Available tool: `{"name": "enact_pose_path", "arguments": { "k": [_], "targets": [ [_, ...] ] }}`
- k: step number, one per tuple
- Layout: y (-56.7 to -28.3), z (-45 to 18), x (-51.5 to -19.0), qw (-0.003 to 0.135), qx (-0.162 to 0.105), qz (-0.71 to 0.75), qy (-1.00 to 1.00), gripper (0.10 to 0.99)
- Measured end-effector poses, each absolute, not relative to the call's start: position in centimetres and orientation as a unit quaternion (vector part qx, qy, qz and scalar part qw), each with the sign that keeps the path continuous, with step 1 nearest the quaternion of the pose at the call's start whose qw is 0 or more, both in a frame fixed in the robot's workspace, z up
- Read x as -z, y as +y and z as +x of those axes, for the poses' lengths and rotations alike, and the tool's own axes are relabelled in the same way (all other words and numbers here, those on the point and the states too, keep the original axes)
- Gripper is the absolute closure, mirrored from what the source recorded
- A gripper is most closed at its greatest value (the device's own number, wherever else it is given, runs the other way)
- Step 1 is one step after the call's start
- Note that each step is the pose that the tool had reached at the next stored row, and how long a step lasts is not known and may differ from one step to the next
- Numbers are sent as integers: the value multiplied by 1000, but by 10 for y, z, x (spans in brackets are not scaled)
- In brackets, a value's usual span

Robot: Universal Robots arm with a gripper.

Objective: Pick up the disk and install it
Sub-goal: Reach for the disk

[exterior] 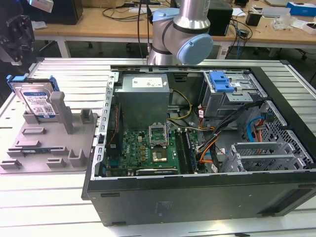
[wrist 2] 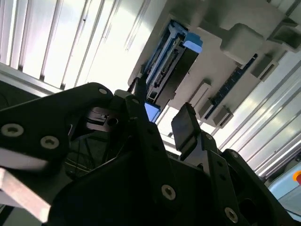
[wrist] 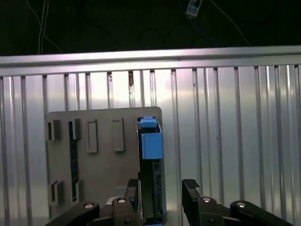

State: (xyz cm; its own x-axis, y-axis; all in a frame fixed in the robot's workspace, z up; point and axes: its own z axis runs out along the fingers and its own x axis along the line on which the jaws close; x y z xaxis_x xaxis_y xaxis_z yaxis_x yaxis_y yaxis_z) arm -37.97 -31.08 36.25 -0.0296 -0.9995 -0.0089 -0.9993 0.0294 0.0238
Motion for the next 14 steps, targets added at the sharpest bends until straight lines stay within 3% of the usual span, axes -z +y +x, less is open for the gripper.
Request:
{"name": "enact_pose_path", "arguments": {
  "k": [14],
  "targets": [
    [-311,-404,-349,7,12,735,-678,588]
  ]
}}
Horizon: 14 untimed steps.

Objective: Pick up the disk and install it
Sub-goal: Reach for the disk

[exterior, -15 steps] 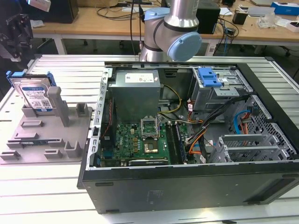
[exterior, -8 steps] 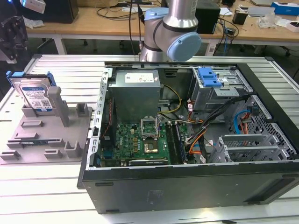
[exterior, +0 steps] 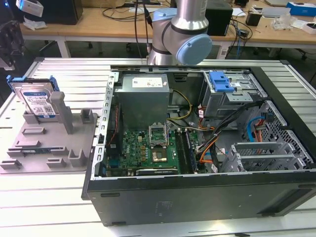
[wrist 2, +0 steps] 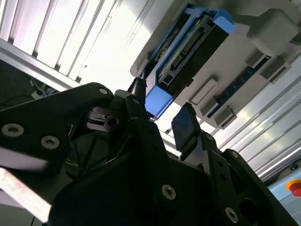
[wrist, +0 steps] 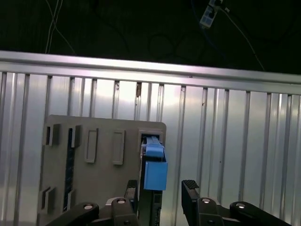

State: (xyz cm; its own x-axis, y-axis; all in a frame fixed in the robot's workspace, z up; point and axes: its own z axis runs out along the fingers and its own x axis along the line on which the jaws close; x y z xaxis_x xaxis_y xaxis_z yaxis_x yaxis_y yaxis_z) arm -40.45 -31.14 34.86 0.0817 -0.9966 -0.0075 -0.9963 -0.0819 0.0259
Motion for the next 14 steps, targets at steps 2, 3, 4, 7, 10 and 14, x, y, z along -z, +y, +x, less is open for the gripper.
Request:
{"name": "enact_pose_path", "arguments": {
  "k": [2,3,4,7,10,14],
  "targets": [
    [-312,-405,-348,7,11,737,-676,588],
    [-312,-405,-348,7,11,737,-676,588],
    [-312,-405,-348,7,11,737,-676,588],
    [-312,-405,-348,7,11,736,-677,588],
    [-313,-405,-347,8,11,734,-679,588],
    [-315,-405,-344,8,11,725,-689,588]
  ]
}}
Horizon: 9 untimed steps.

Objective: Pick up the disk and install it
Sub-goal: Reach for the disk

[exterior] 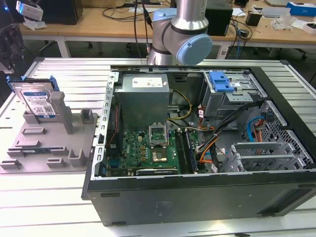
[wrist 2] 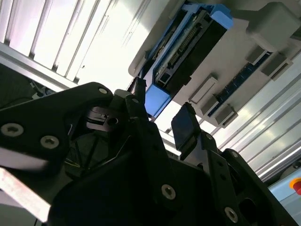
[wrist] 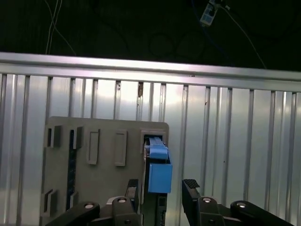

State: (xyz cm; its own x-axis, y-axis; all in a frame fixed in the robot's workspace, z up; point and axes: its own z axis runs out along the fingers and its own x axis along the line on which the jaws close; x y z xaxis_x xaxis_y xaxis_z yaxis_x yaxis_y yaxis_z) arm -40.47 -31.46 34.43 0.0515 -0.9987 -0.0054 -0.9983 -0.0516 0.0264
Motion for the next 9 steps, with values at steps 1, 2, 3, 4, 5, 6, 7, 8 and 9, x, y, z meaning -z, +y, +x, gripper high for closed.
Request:
{"name": "enact_pose_path", "arguments": {
  "k": [1,2,3,4,5,6,7,8,9],
  "targets": [
    [-315,-405,-344,8,11,723,-691,588],
    [-315,-405,-343,8,11,721,-692,588],
    [-316,-405,-343,8,11,720,-694,588],
    [-316,-405,-342,8,11,719,-695,588],
    [-316,-405,-341,8,11,717,-697,588],
    [-316,-405,-340,8,11,716,-698,588],
    [-316,-405,-339,8,11,715,-699,588],
    [-316,-405,-338,8,11,714,-700,588],
    [-316,-406,-336,8,11,714,-700,588]
  ]
}}
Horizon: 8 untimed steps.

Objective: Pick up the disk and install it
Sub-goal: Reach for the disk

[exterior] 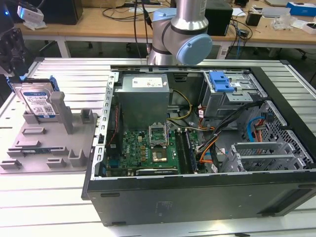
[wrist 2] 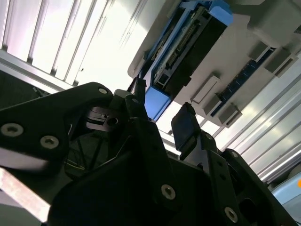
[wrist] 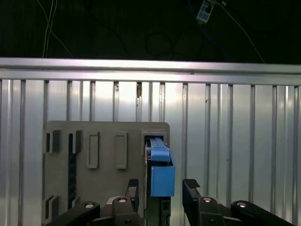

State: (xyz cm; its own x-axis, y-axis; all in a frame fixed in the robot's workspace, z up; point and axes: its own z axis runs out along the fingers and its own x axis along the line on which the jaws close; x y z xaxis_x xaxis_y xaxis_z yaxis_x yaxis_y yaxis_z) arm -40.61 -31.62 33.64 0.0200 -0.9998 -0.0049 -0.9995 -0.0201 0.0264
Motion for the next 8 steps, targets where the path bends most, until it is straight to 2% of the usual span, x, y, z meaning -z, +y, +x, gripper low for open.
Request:
{"name": "enact_pose_path", "arguments": {
  "k": [8],
  "targets": [
    [-312,-408,-330,8,11,714,-700,588]
  ]
}}
